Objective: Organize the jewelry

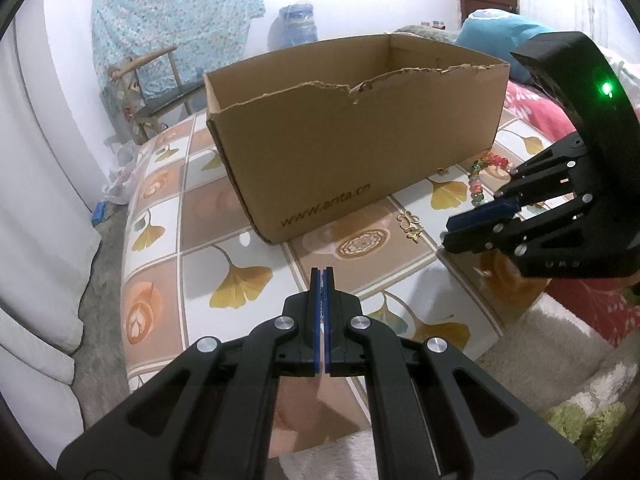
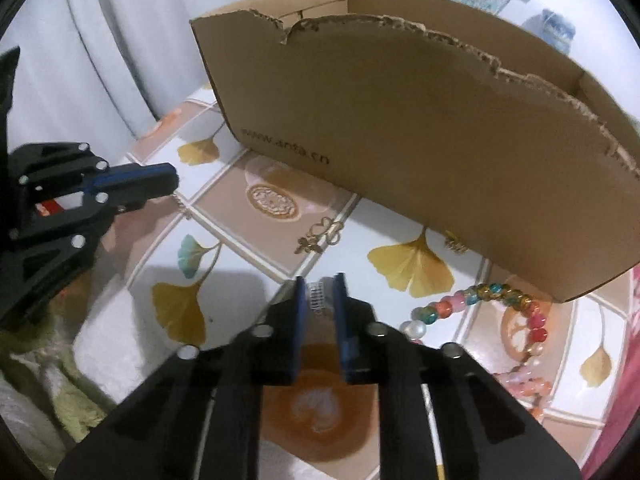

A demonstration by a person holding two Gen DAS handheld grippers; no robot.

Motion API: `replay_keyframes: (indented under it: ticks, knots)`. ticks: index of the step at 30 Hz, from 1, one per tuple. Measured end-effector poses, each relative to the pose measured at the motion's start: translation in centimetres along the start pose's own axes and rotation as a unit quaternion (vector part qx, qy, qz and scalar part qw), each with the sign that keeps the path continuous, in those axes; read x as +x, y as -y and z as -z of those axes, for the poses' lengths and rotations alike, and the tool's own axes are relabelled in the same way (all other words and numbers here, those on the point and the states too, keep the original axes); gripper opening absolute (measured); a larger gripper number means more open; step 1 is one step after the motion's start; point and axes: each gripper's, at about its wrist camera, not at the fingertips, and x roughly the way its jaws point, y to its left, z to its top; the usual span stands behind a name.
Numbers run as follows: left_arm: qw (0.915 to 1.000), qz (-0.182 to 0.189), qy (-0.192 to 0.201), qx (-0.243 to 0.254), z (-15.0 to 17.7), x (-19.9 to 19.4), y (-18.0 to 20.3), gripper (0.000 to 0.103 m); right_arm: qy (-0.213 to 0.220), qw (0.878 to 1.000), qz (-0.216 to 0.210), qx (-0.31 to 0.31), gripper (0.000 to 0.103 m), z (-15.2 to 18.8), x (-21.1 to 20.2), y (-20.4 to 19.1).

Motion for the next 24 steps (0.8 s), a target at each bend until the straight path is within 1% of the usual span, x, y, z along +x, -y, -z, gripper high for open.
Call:
replay_keyframes:
  ticks: [4, 6, 8, 13, 19, 24]
  knots:
    - [1.0000, 0.000, 0.001, -0.002, 0.1, 0.0, -0.2, 0.001, -0.005, 1.000, 0.000, -0.003, 0.005, -0.4, 0.4, -0.2]
    - [1.0000, 0.000, 0.004, -0.003, 0.2, -0.1, -0.4, 0.001, -0.002, 1.000, -0.008, 0.011, 0.005, -0.3, 0.3, 0.2]
    - [1.0000, -0.001, 0.007, -0.004, 0.2, -0.2, -0.5, 0.000, 0.001, 1.000, -0.017, 0.019, 0.005, 0.2, -0.6, 0.8]
    - [0.9999, -0.003, 0.016, -0.003, 0.1, -0.8, -0.7, 0.001, 0.016, 1.000, -0.016, 0.021, 0.005, 0.4, -2.0, 0.5]
    - [0.9991, -0.010, 0.041, 0.004, -0.8, -2.7, -0.4, 0.001, 0.057, 0.998, -0.014, 0.023, 0.005, 0.0, -5.6, 0.8]
    - [0.9967, -0.012, 0.079, 0.011, -2.7, -5.3, -0.3, 0.001, 0.113, 0.993, -0.021, 0.019, 0.005, -1.1, -9.6, 1.4]
